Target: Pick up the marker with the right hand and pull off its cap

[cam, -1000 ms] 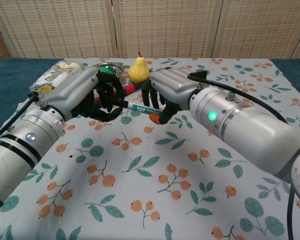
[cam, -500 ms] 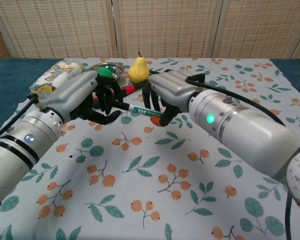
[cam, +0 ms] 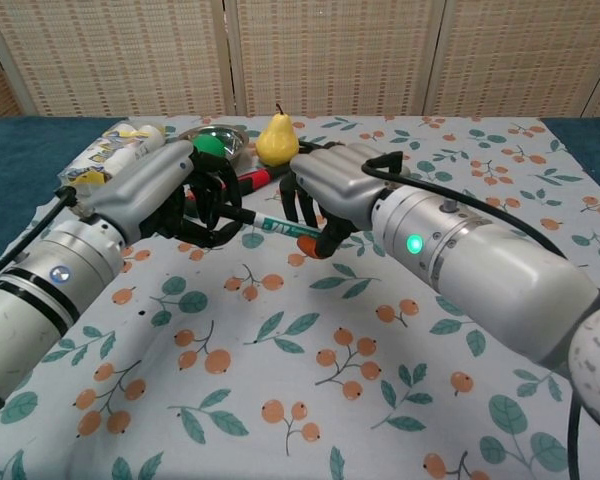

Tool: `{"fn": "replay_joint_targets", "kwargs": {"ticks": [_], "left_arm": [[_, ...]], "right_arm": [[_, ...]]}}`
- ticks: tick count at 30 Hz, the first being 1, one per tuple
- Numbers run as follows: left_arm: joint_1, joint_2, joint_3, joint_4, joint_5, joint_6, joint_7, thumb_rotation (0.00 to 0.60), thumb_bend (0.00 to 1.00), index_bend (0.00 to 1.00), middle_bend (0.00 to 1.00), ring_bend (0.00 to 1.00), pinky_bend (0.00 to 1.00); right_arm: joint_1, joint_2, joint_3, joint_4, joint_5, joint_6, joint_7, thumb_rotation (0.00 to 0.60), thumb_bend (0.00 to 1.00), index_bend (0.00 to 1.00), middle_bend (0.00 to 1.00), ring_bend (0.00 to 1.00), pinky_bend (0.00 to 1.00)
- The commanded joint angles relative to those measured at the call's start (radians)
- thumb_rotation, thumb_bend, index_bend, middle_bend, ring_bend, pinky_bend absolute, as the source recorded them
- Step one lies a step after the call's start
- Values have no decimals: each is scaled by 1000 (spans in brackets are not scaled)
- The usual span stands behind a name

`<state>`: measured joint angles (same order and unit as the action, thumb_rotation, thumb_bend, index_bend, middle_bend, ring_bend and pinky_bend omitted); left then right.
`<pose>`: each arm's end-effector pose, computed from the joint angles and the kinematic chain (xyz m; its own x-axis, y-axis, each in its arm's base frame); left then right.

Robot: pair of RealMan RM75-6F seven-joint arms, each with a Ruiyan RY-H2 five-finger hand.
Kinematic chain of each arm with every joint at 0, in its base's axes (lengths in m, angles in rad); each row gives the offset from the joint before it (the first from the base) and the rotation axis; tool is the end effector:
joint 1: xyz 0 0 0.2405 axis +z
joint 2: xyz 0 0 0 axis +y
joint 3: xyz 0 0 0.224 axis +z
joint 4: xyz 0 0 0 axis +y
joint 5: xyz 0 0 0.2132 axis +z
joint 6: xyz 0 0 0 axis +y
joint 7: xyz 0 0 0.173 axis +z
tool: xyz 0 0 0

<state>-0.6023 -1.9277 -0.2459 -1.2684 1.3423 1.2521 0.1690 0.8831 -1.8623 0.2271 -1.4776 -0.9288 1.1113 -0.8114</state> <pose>-0.0833 0.3177 -0.0634 0.0858 0.0842 0.9927 0.9466 -0.3178 -0.0549 -0.0219 -0.3166 -0.0927 0.5560 -0.1604 0.8156 -0.7757 -0.4527 0.4397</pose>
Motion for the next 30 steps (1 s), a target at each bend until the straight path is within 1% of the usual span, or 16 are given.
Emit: {"fn": "replay_joint_targets", "kwargs": {"ticks": [1, 8, 9, 10, 13, 16, 18, 20, 26, 28, 30], "left_arm": [[-1, 1, 1, -3, 2, 1, -1, 600, 338, 576, 676, 542, 714], [-1, 2, 2, -7, 1, 2, -1, 600, 369, 600, 686, 542, 714], [-1, 2, 1, -9, 0, 2, -2, 600, 402, 607, 694, 542, 714], [-3, 5, 4, -4, 2, -2, 0, 600, 470, 621, 710, 545, 714], [-6, 2, 7, 12, 10, 2, -5, 600, 615, 669, 770, 560, 715], [-7, -3, 13, 28, 23, 8, -20, 600, 707, 731, 833, 577, 715], [-10, -5, 18, 38, 32, 9, -27, 600, 750, 757, 854, 582, 715], [-12, -7, 22, 45, 40, 11, -31, 600, 769, 770, 866, 584, 715], [-11, -18, 25, 67, 57, 30, -59, 600, 776, 793, 901, 584, 714], [-9, -24, 20, 67, 49, 29, -79, 600, 778, 799, 912, 584, 714], [-2, -26, 2, 44, 19, 16, -115, 600, 787, 803, 919, 584, 707]], "right_arm": [[2, -2, 0, 2, 2, 0, -4, 600, 540, 827, 778, 424, 0], [3, -5, -2, 4, 8, 2, -14, 600, 541, 827, 778, 424, 0], [4, -6, -4, 5, 9, 3, -17, 600, 540, 827, 778, 424, 0], [4, -7, -6, 6, 12, 4, -22, 600, 540, 827, 778, 425, 0], [5, -11, -6, 7, 15, 10, -32, 600, 540, 827, 779, 426, 0], [7, -14, -5, 7, 19, 13, -42, 600, 540, 827, 780, 428, 0], [9, -15, -4, 5, 22, 15, -49, 600, 540, 827, 782, 431, 0], [10, -15, -3, 3, 24, 18, -55, 600, 540, 827, 783, 433, 0], [10, -8, -1, -7, 32, 24, -66, 600, 540, 827, 783, 434, 0], [9, -5, -1, -11, 32, 24, -64, 600, 541, 827, 783, 434, 0], [8, -3, -2, -15, 31, 24, -62, 600, 541, 827, 783, 434, 0]]}}
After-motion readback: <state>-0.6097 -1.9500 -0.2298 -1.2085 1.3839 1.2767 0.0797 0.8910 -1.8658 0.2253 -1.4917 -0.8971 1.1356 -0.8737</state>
